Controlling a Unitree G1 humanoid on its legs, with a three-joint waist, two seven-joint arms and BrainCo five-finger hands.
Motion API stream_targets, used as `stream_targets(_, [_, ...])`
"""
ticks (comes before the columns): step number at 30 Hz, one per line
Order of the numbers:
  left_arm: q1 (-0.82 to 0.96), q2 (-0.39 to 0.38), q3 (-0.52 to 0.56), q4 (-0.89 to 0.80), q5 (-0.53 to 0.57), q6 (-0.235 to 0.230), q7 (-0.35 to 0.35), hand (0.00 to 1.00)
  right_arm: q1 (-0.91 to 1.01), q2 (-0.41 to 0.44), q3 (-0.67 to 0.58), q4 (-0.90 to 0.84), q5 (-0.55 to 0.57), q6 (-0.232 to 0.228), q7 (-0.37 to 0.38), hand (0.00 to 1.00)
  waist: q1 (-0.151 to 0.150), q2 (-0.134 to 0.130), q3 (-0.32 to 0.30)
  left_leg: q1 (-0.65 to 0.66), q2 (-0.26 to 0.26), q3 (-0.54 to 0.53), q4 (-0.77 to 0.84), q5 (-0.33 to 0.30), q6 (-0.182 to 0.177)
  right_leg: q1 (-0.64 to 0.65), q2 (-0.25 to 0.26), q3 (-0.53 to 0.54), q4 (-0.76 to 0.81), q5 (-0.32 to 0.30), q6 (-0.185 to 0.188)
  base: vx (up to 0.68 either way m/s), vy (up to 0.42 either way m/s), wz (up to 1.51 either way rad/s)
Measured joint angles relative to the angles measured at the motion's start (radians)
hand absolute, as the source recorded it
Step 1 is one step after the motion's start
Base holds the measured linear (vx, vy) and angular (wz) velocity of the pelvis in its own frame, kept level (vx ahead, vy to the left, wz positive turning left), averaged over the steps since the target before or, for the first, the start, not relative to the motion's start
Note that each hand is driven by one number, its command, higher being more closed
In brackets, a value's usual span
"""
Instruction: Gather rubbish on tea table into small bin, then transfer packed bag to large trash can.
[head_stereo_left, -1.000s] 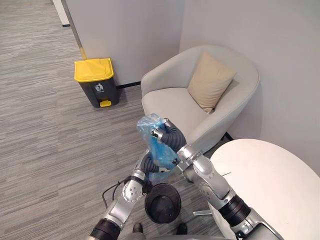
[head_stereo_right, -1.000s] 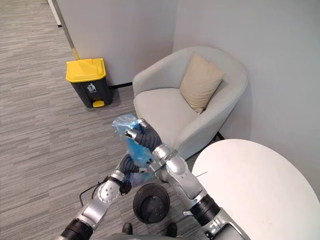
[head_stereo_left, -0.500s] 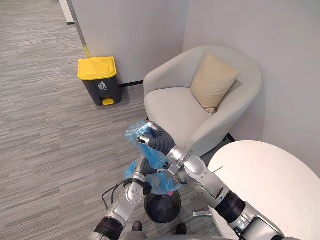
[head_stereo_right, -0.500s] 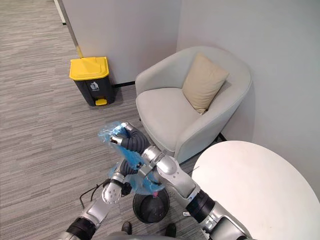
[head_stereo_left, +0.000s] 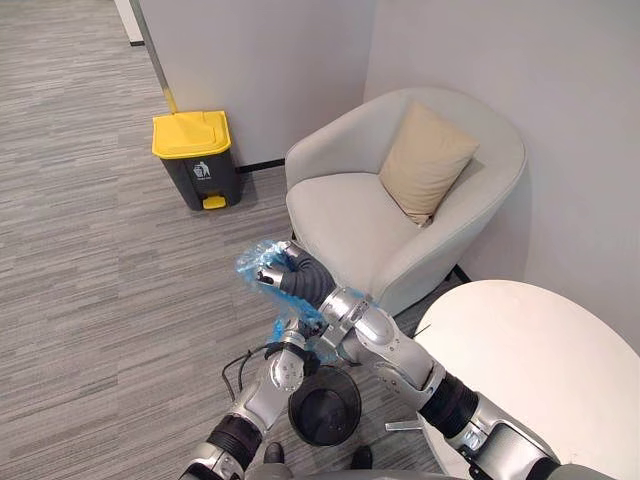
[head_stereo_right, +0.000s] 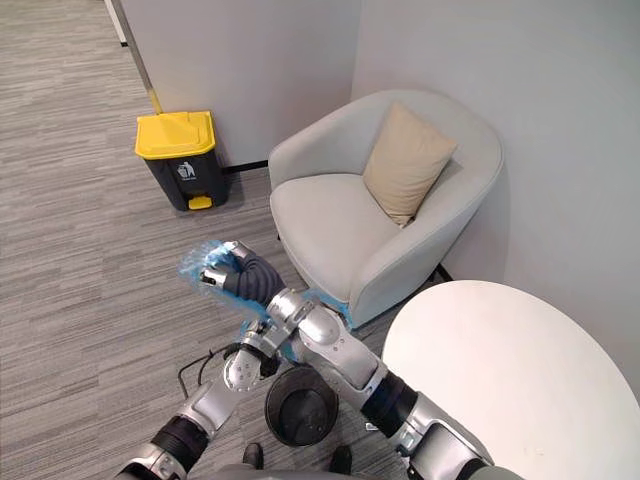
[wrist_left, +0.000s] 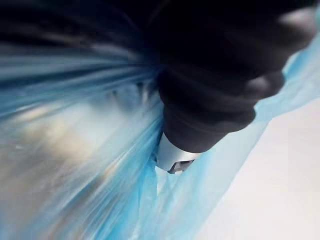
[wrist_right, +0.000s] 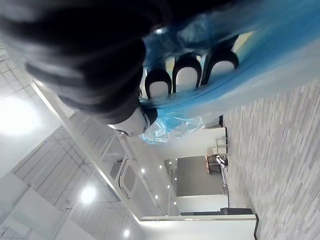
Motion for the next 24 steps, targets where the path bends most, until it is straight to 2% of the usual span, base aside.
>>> stream_targets(1, [0.001, 0.0, 0.001, 0.0, -0.019, 0.0, 0.0, 1.0, 0.0, 0.0, -0.001, 0.0, -0.001, 0.0, 0.001, 0.0, 0.0, 0.0, 0.0, 0.001, 0.0, 0.0, 0.0, 0.0, 0.0, 0.0, 0.0, 0.001, 0.0, 0.0, 0.0, 0.0, 0.0, 0.0])
stream_targets(4, [0.007, 0.0, 0.01, 0.0, -0.047, 0.0, -0.003, 1.0, 0.015, 0.001, -0.007, -0.005, -0.013, -0.001, 0.003, 0.0, -0.001, 0.001, 0.001, 0.002, 0.0, 0.002, 0.0, -0.001, 0.0, 0.001, 0.0, 0.003, 0.0, -0.001, 0.001, 0.0, 0.0, 0.0])
stream_targets(8, [0.034, -0.004, 0.022, 0.0, -0.078, 0.001, -0.011, 1.0, 0.055, 0.025, -0.058, -0.013, -0.101, -0.006, 0.006, 0.0, -0.003, 0.003, 0.003, 0.007, 0.0, 0.008, -0.001, -0.005, -0.005, 0.001, 0.0, 0.009, 0.0, -0.004, 0.005, 0.0, 0.0, -0.04])
stream_targets(11, [0.05, -0.008, 0.054, 0.0, -0.101, 0.001, -0.012, 1.0, 0.097, 0.027, -0.102, -0.037, -0.194, -0.008, 0.005, 0.0, -0.004, 0.005, 0.004, 0.015, 0.001, 0.013, -0.011, -0.006, -0.003, 0.002, 0.0, 0.013, 0.0, -0.006, 0.006, 0.0, 0.0, -0.03])
stream_targets(13, [0.07, -0.008, 0.087, 0.0, -0.117, 0.002, -0.012, 1.0, 0.126, 0.018, -0.13, -0.051, -0.293, -0.031, 0.001, 0.0, -0.013, 0.005, 0.005, 0.017, 0.0, 0.015, -0.013, -0.006, -0.003, 0.003, -0.001, 0.015, 0.0, -0.007, 0.005, 0.0, 0.0, 0.0])
stream_targets(16, [0.086, -0.008, 0.12, -0.014, -0.136, 0.002, -0.013, 1.0, 0.154, -0.021, -0.171, -0.072, -0.41, -0.045, -0.002, 0.0, -0.023, 0.005, 0.006, 0.019, 0.0, 0.016, -0.016, -0.006, -0.004, 0.003, -0.001, 0.016, 0.0, -0.007, 0.005, 0.0, 0.0, 0.0])
stream_targets(20, [0.106, -0.008, 0.179, -0.046, -0.153, 0.001, -0.013, 1.0, 0.213, -0.109, -0.235, -0.12, -0.565, -0.062, -0.022, 0.0, -0.024, 0.008, 0.016, 0.023, 0.0, 0.024, -0.016, -0.006, -0.001, 0.003, -0.001, 0.023, 0.0, -0.008, 0.005, 0.02, 0.022, -0.06])
stream_targets(21, [0.108, -0.006, 0.203, -0.054, -0.155, 0.001, -0.013, 1.0, 0.225, -0.146, -0.254, -0.123, -0.612, -0.078, -0.026, 0.0, -0.024, 0.011, 0.025, 0.026, 0.0, 0.028, -0.016, -0.006, -0.001, 0.004, -0.001, 0.028, 0.0, -0.008, 0.005, 0.01, 0.023, -0.09])
stream_targets(24, [0.121, -0.004, 0.255, -0.06, -0.174, 0.0, -0.012, 1.0, 0.262, -0.214, -0.282, -0.123, -0.692, -0.088, -0.04, 0.0, -0.026, 0.014, 0.036, 0.029, 0.0, 0.037, -0.018, -0.008, 0.0, 0.002, 0.0, 0.036, 0.0, -0.008, 0.005, 0.01, 0.025, -0.08])
